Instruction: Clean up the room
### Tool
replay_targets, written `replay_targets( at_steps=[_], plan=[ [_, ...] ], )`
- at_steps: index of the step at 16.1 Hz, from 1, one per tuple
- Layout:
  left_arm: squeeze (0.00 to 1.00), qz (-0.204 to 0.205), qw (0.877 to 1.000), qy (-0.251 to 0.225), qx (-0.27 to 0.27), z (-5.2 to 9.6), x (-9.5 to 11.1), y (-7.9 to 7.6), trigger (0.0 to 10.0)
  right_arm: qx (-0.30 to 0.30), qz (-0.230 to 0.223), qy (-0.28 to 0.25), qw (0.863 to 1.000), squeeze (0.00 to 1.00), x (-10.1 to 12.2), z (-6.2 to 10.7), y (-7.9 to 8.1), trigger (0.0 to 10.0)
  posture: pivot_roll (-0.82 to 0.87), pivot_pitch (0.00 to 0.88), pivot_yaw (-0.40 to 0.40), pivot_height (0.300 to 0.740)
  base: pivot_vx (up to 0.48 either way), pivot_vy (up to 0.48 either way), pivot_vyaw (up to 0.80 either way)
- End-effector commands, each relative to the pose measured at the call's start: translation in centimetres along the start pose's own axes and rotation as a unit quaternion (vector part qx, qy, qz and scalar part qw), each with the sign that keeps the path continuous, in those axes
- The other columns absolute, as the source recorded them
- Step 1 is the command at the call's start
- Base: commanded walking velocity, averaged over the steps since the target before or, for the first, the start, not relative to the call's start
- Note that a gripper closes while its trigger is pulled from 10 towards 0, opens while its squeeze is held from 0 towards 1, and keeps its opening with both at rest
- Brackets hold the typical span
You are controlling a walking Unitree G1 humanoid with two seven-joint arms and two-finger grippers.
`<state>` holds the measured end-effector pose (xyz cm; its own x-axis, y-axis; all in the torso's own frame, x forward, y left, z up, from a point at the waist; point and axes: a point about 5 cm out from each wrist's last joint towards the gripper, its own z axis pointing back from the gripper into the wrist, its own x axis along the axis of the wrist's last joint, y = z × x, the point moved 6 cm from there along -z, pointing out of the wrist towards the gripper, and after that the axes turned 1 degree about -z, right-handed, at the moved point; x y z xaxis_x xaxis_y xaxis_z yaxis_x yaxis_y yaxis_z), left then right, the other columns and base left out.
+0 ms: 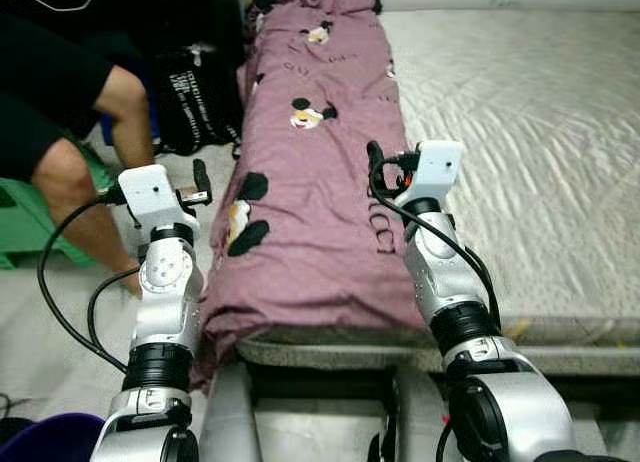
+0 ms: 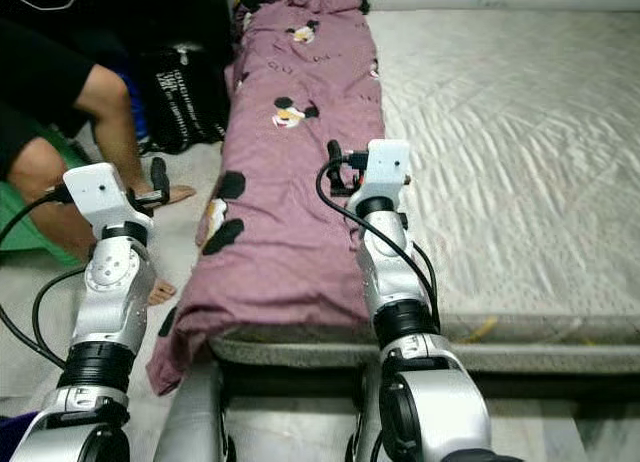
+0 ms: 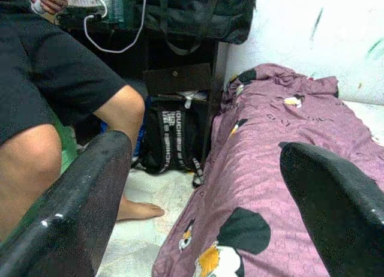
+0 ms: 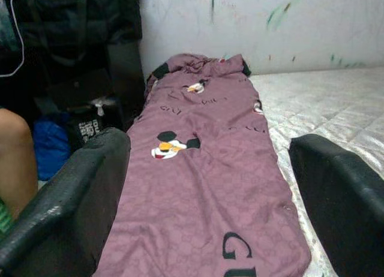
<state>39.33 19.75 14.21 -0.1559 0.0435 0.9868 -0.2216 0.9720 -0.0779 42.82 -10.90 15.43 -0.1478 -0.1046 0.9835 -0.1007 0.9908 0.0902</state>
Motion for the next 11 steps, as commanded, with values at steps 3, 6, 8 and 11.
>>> replay_targets(
  at_steps=[3, 6, 8, 11],
  plan=[
    [0.0, 0.0, 1.0, -0.003, -0.007, -0.1, 0.1, -0.4, 10.0, 0.007, 0.006, -0.017, 1.0, 0.0, 1.1, -0.6, 0.7, 10.0, 0.05, 0.0, 0.018, 0.719, 0.0, 0.0, 0.0],
    [0.0, 0.0, 1.0, -0.005, -0.008, -0.2, 0.2, -0.4, 10.0, 0.003, 0.01, -0.016, 1.0, 0.0, 0.9, -0.5, 0.4, 10.0, 0.05, 0.0, 0.018, 0.74, 0.0, 0.0, 0.0],
    [0.0, 0.001, 1.0, -0.007, -0.009, -0.2, 0.2, -0.4, 10.0, -0.001, 0.014, -0.015, 1.0, 0.0, 0.7, -0.4, 0.0, 10.0, 0.05, 0.0, 0.019, 0.74, 0.0, 0.0, 0.0],
    [0.0, 0.014, 1.0, 0.006, -0.006, -0.3, -0.2, -0.4, 10.0, -0.01, 0.019, -0.01, 1.0, 0.0, 0.3, -0.2, -0.5, 10.0, 0.04, 0.0, 0.023, 0.74, 0.0, 0.0, 0.0]
  ],
)
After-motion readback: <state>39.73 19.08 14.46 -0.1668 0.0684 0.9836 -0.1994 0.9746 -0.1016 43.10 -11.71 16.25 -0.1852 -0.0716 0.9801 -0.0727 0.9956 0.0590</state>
